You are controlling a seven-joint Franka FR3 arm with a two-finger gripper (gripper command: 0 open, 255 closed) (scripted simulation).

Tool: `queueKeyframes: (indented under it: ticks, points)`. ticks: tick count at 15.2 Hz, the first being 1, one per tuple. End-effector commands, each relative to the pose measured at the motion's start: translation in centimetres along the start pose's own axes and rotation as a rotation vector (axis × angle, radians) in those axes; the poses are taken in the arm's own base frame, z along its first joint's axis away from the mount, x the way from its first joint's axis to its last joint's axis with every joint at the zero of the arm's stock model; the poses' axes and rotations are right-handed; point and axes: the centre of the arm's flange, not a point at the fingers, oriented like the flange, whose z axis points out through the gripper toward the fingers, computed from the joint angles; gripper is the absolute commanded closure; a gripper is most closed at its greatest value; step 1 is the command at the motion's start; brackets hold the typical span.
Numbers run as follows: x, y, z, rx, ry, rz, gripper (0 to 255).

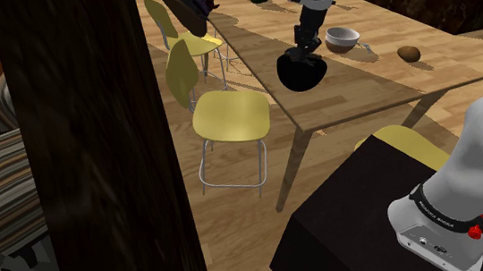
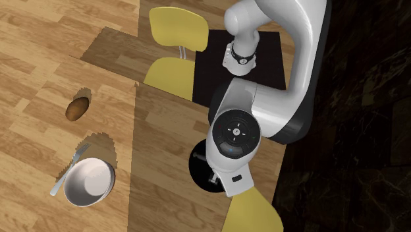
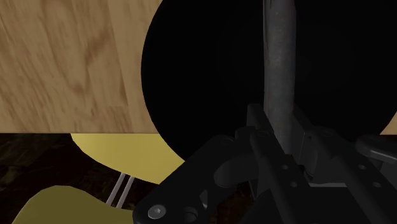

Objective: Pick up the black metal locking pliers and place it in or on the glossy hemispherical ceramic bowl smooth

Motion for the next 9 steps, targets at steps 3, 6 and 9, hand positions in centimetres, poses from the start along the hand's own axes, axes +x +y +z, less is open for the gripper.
queueKeyframes:
  ticks: [3,6,9]
  points:
    - [0.0,0.0,0.0,0.0,0.0,0.0,0]
    - [0.0,0.0,0.0,0.0,0.0,0.0,0]
    - [0.0,0.0,-4.0,0.0,0.0,0.0,0]
